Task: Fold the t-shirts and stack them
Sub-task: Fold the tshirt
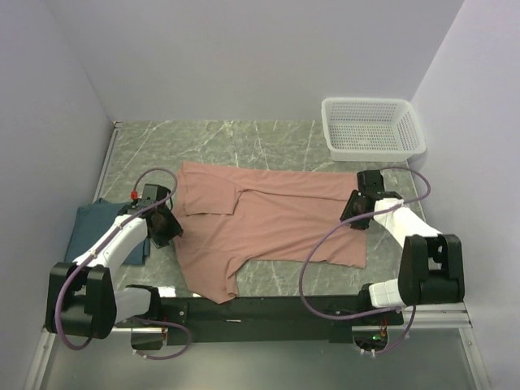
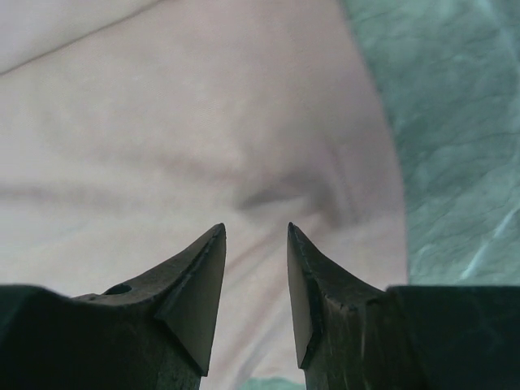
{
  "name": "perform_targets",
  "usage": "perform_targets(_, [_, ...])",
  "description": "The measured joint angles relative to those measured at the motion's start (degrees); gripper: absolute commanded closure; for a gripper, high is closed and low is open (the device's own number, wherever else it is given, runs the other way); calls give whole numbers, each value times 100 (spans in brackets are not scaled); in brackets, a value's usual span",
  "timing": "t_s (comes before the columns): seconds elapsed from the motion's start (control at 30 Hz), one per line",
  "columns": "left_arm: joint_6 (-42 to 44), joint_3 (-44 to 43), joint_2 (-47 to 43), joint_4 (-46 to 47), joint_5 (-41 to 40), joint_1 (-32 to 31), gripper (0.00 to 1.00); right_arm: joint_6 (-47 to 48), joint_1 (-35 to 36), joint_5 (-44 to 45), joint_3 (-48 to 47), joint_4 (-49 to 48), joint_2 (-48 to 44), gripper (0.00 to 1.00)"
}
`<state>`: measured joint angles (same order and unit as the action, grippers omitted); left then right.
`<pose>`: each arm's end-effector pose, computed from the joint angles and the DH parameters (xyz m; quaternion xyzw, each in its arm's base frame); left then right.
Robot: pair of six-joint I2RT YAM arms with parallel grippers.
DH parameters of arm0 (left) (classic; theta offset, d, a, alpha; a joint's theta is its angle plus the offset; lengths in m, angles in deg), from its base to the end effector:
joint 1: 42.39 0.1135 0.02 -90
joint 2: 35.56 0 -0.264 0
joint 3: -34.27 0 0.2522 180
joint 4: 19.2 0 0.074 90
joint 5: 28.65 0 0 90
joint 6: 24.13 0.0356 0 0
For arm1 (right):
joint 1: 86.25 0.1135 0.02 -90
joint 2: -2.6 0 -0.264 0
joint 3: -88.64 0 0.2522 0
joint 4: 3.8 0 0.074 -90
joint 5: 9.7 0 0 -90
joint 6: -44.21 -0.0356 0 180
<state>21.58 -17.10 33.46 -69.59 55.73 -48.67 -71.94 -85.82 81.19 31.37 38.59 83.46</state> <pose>0.2059 -0.0191 0.1820 -0.3281 0.9240 -0.0377 0.1926 0.2538 0.0014 0.1731 0.2193 0.9532 0.0404 0.2042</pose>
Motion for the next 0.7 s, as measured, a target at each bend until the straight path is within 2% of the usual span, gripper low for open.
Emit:
perform_targets(0.07, [-22, 0, -9, -44, 7, -92, 54, -39, 127, -57, 13, 15, -262, 56])
perform_targets(0.2, [-81, 0, 20, -142, 22, -356, 67, -98, 197, -247, 195, -24, -636, 56])
perform_targets(0.4, [-208, 0, 219, -225, -33, -619, 70, -103, 212, -391, 557, 0, -647, 56])
perform_targets(0.7, [-326, 0, 592, -225, -175, -671, 70, -103, 223, -393, 575, -157, -372, 56])
